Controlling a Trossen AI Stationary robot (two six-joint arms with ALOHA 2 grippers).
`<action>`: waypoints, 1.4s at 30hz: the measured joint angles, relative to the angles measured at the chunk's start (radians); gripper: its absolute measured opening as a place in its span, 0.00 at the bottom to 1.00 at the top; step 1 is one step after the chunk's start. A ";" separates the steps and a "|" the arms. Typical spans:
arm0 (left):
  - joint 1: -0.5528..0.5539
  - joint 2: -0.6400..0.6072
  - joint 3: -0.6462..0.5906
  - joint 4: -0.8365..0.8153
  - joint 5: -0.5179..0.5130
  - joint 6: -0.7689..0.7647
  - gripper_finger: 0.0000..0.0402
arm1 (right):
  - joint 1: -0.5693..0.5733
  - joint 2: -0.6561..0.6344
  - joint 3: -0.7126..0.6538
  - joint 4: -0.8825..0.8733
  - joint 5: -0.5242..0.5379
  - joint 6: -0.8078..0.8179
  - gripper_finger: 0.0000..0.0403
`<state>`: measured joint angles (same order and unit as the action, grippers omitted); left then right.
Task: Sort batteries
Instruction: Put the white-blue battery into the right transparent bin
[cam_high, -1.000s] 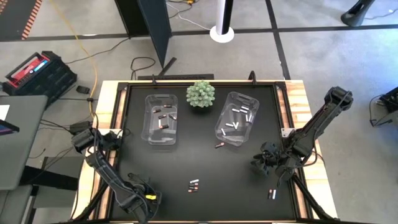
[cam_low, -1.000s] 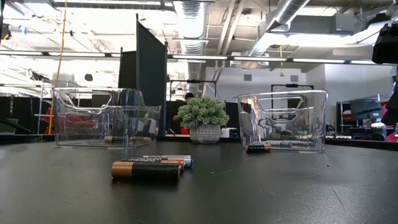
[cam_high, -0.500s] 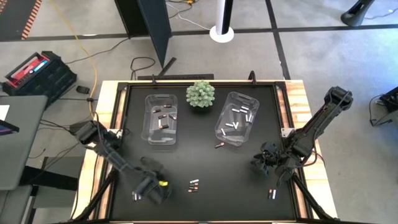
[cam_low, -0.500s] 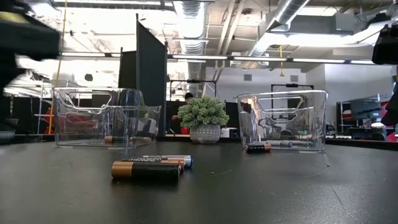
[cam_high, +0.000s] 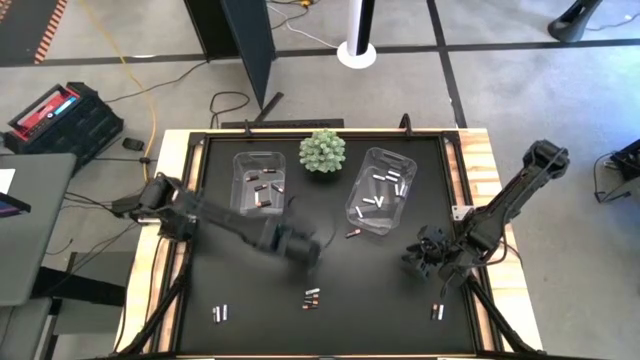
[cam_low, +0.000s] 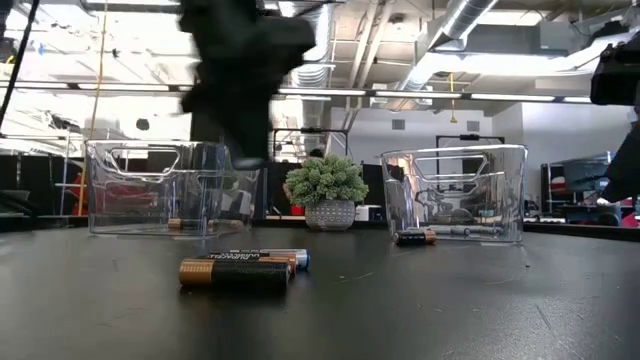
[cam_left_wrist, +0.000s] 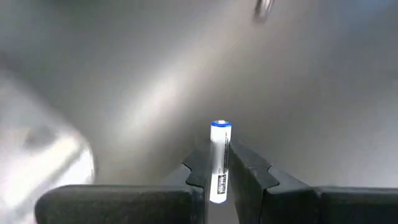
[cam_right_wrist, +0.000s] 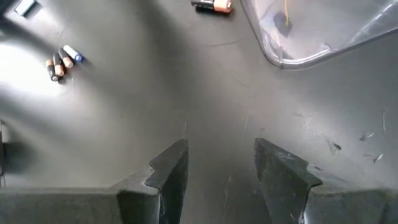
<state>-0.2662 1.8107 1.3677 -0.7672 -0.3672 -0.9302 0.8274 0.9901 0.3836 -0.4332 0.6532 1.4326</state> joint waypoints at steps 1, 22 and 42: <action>0.036 0.000 0.017 0.034 0.000 0.074 0.09 | -0.007 0.000 0.000 0.000 0.000 0.000 0.50; 0.496 0.328 0.583 0.285 0.376 0.880 0.09 | -0.192 0.048 0.001 0.089 0.000 0.056 0.50; 0.494 0.660 0.884 0.104 0.441 1.058 0.09 | -0.185 0.157 0.001 0.225 -0.003 0.194 0.50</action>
<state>0.2283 2.4709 2.2515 -0.6630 0.0742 0.1280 0.6426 1.1474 0.3842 -0.2083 0.6502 1.6262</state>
